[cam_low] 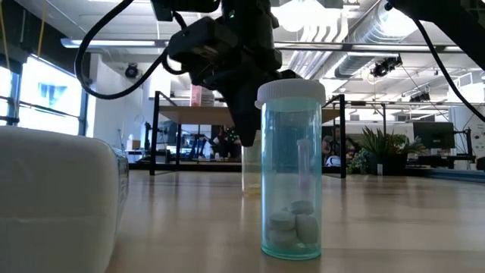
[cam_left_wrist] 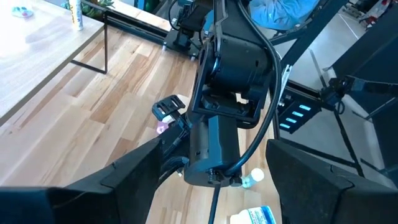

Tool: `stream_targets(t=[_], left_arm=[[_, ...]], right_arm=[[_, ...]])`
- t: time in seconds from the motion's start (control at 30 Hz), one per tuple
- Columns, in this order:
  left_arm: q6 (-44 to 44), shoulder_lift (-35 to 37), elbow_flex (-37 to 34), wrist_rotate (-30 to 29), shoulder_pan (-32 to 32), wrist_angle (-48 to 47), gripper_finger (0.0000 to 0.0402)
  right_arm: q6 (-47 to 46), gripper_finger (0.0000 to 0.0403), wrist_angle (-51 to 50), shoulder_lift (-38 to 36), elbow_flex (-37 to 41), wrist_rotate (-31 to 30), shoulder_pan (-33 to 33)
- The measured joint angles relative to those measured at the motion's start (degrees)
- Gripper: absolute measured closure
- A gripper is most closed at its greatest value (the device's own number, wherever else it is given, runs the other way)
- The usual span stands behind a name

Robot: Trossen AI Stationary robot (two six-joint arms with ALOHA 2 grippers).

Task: Pick and place medicine bottles onto shelf by color
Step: Put the yellow pill bottle on the shelf

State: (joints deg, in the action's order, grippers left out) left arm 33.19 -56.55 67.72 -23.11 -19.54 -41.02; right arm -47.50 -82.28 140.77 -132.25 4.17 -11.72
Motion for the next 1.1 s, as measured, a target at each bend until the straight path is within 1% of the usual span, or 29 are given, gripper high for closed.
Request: stream_targets(t=[0.17, 0.37, 0.57, 0.67, 0.9, 1.0, 1.1], left_arm=[[0.00, 0.00, 0.00, -0.20, -0.01, -1.96, 0.0124], [-0.91, -0.02, 0.00, -0.34, 0.01, -2.98, 0.0124], [-2.50, -0.02, 0.00, -0.59, 0.01, -2.99, 0.0124], [-3.54, -0.02, 0.00, -2.10, 0.01, -2.97, 0.0124], [-4.92, -0.02, 0.00, -9.18, 0.79, -2.94, 0.0124], [-4.92, -0.02, -0.02, -10.66, 2.28, -2.90, 0.0124], [-4.90, -0.02, -0.02, -10.80, 4.23, -2.90, 0.0124]], right_arm=[[-0.03, 0.0300, -0.75, -2.40, -0.04, -0.18, 0.13], [-0.14, 0.0300, -2.14, -6.11, -0.04, -2.70, 0.75], [-0.01, 0.0300, -2.80, -10.34, -0.04, -5.58, 2.80], [0.46, 0.0300, -2.83, -12.75, -0.04, -7.45, 4.11], [5.33, 0.0300, -3.95, -18.77, -0.04, -12.11, 8.37], [8.90, 0.0300, -4.54, -21.20, -0.04, -13.95, 10.71], [13.03, 0.0299, -5.10, -23.32, -0.04, -14.93, 13.37]])
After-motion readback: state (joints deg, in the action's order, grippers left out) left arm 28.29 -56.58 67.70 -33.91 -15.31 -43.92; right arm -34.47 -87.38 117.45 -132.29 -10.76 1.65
